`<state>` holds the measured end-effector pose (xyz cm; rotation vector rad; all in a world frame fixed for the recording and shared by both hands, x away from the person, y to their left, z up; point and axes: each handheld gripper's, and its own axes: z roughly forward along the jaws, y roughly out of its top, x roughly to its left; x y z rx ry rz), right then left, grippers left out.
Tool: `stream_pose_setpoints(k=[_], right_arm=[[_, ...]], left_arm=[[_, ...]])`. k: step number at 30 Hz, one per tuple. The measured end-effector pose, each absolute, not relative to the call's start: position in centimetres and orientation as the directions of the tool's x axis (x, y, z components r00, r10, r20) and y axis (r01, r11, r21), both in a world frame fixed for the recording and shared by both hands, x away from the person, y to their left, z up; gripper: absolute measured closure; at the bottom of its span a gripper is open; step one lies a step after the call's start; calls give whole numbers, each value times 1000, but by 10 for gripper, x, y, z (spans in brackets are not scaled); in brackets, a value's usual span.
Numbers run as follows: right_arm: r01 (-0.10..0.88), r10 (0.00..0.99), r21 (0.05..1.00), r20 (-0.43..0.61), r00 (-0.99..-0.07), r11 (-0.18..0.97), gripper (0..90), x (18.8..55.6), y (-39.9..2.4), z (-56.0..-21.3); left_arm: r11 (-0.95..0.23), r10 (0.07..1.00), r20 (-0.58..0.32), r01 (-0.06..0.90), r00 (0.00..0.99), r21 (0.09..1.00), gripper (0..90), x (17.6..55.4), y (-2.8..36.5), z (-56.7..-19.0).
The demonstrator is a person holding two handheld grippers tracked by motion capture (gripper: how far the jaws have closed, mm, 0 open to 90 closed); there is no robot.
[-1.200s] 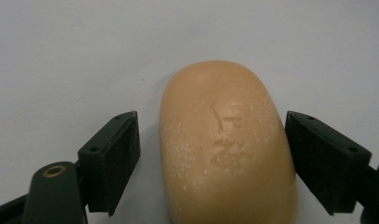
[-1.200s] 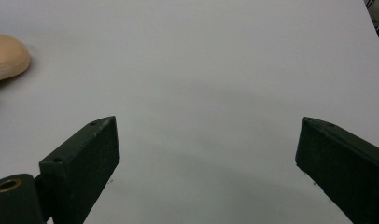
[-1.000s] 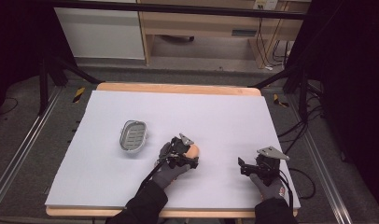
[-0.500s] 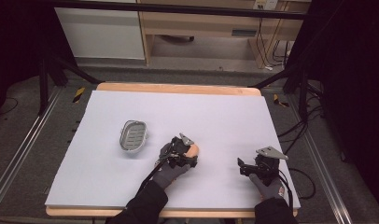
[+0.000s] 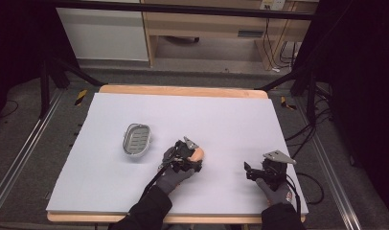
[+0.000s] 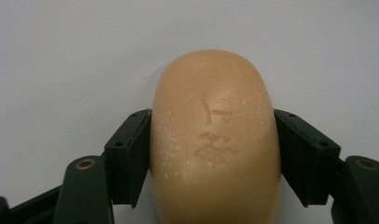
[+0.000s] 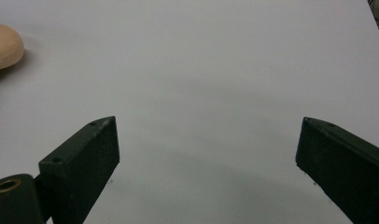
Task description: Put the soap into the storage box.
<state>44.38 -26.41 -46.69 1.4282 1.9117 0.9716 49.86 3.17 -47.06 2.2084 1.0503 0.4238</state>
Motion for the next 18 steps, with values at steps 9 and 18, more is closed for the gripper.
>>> stream_pose_setpoints(k=[9,18], right_arm=[[556,961,813,-14,-275,171,65,444,-264,-467],[555,961,813,-22,-276,178,64,443,-265,-466]], left_arm=[[-460,773,9,550,635,697,319,491,38,-458],[-445,776,7,539,631,716,320,485,48,-445]])
